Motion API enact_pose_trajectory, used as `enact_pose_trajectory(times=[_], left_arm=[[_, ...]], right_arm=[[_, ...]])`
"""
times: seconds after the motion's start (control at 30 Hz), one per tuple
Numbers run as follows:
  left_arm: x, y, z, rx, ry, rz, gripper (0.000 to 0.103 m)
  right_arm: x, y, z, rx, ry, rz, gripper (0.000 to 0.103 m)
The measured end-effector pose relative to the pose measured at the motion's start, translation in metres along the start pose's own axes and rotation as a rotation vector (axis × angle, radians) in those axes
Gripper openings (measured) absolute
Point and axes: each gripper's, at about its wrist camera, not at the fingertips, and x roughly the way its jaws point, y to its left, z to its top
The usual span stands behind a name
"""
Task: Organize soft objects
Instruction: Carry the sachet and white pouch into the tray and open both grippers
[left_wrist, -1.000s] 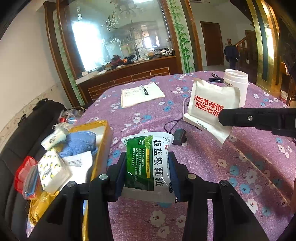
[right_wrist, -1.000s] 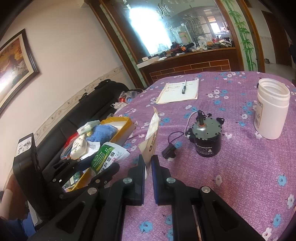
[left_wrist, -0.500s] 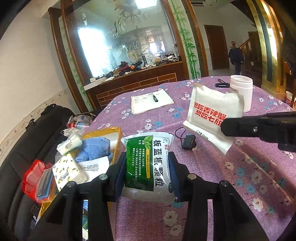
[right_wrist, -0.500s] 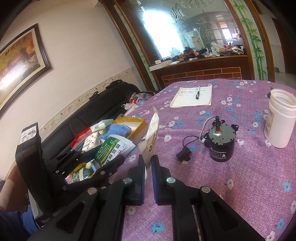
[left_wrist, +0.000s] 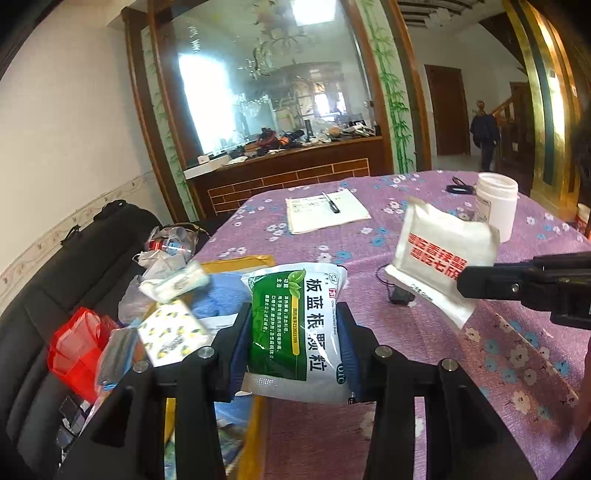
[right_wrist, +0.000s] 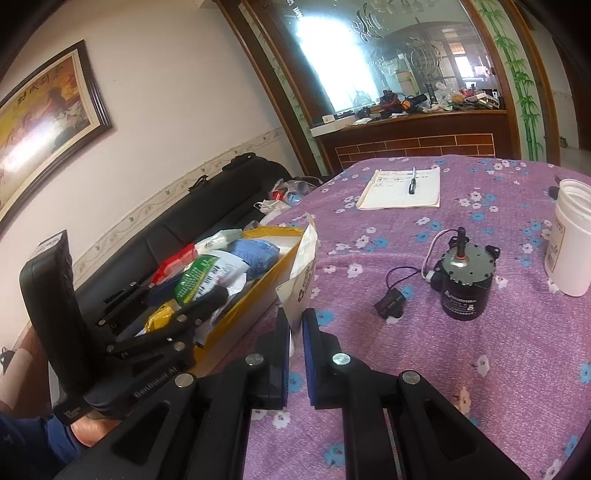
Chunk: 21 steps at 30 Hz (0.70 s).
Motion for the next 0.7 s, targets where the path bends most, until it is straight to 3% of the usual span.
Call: enact_pose_trajectory(times=[0.33,0.7], left_arm=[[-0.018,0.074,-0.009,-0.148,-0.017,0.024,0.043],[0.007,0.14,-0.038,-0.306,0.056,0.048,0.043]], right_arm=[[0.021,0.046,0.012,0.007,0.015,0.077,0.008],[0.104,0.114,0.047,0.016,0.058,0.195,0.009]])
